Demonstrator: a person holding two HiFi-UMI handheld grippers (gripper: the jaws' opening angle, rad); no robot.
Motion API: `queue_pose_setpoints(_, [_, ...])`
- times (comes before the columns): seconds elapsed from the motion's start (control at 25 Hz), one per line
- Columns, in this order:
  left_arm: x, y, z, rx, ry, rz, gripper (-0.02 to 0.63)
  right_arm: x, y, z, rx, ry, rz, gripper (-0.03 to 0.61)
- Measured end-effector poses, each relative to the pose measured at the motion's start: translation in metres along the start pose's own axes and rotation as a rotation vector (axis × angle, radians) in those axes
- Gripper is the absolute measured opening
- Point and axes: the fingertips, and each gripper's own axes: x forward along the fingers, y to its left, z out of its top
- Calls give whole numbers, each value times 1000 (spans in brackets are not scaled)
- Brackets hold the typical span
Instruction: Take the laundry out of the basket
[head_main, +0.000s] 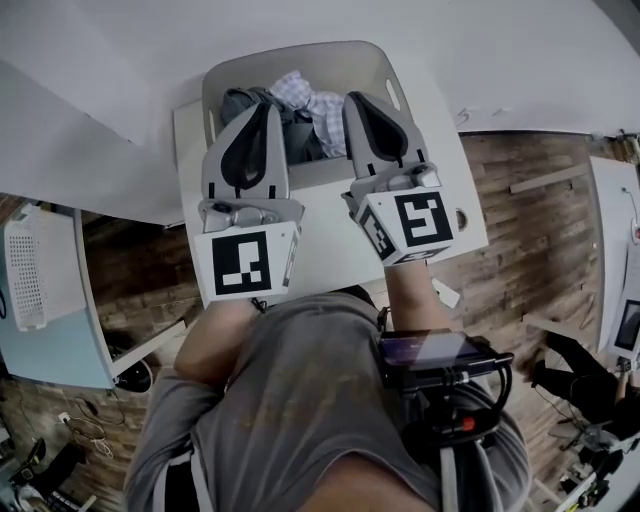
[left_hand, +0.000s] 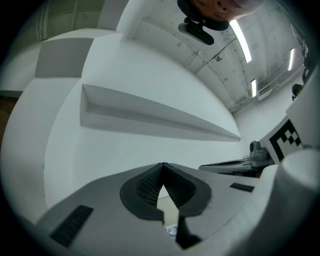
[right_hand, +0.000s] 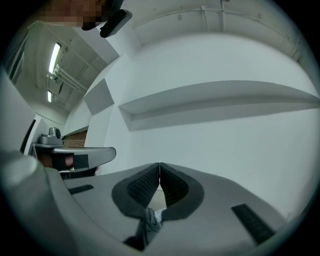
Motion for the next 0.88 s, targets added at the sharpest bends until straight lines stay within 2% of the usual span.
queue_pose_setpoints(0.4, [16, 23, 3, -26, -17, 70, 8, 30, -5, 2, -42, 28, 53, 8])
queue_pose_setpoints(0.88, [48, 43, -9, -43, 15, 121, 8, 72, -17, -10, -46, 69, 117, 9])
